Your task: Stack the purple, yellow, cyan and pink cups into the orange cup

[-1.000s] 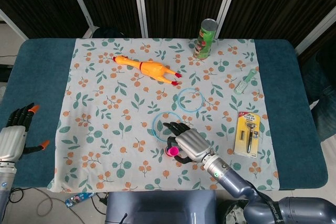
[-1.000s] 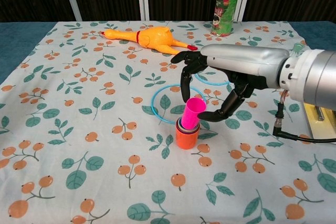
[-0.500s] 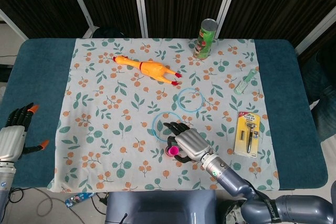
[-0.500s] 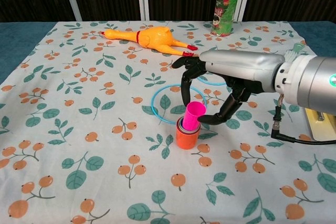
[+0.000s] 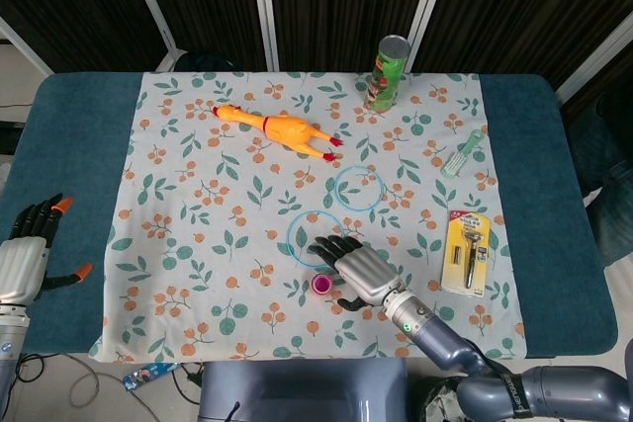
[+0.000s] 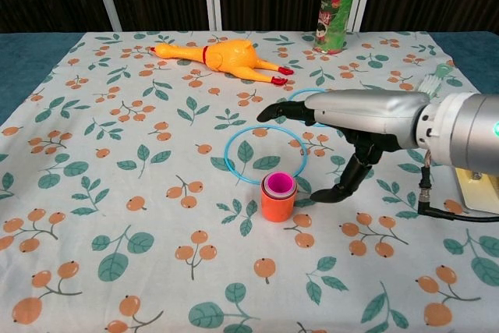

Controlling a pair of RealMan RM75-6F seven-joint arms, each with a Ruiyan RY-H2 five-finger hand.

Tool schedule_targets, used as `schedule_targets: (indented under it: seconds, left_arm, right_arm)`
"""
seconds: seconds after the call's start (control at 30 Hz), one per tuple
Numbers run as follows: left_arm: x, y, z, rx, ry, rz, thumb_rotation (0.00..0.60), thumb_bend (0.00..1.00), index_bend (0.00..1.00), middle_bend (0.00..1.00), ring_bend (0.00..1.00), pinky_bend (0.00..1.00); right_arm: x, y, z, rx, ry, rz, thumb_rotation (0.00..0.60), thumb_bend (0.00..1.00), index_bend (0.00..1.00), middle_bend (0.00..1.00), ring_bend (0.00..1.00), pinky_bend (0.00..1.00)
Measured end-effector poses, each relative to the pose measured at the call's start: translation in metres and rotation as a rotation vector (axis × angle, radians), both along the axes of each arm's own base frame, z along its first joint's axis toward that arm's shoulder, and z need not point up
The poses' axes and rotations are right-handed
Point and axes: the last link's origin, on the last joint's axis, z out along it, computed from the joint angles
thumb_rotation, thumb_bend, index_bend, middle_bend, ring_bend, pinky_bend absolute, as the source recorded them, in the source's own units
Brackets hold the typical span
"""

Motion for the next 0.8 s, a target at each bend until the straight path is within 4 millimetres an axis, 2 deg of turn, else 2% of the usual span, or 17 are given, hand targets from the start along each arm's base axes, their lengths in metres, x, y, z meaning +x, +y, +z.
schedule_targets:
  seconds: [0.17,0.27,0.47,0.6,0.73,0.8]
  left_arm:
    - [0.000,-0.001,0.001,0.004,0.001,0.000,0.600,0.15,0.07,0.00,0.00,0.00]
    - [0.000,-0.001,0.001,0.004,-0.001,0.002,0.600,0.15,0.07,0.00,0.00,0.00]
    - [0.002,-0.004,0.002,0.012,0.000,-0.001,0.600,0.15,0.07,0.00,0.00,0.00]
    - [0.003,-0.005,0.003,0.016,0.004,-0.002,0.600,0.15,0.07,0.00,0.00,0.00]
    - [0.004,-0.007,0.003,0.022,0.000,-0.004,0.600,0.15,0.07,0.00,0.00,0.00]
    - [0.005,-0.008,0.003,0.023,0.000,-0.005,0.600,0.15,0.07,0.00,0.00,0.00]
  right_arm:
    - [-0.003,-0.005,0.015,-0.064,-0.006,-0.003,0.600,0.33,0.00,0.00,0.00,0.10]
    - [-0.011,-0.010,0.034,-0.153,-0.006,-0.005,0.600,0.33,0.00,0.00,0.00,0.09]
    - [-0.049,-0.007,0.085,-0.365,-0.010,-0.052,0.600,0.33,0.00,0.00,0.00,0.08]
    - [-0.083,0.008,0.111,-0.499,-0.002,-0.074,0.600,0.33,0.00,0.00,0.00,0.08]
    - [-0.127,0.042,0.129,-0.613,0.047,-0.120,0.600,0.33,0.00,0.00,0.00,0.07]
    - [-0.143,0.055,0.135,-0.659,0.076,-0.131,0.600,0.33,0.00,0.00,0.00,0.07]
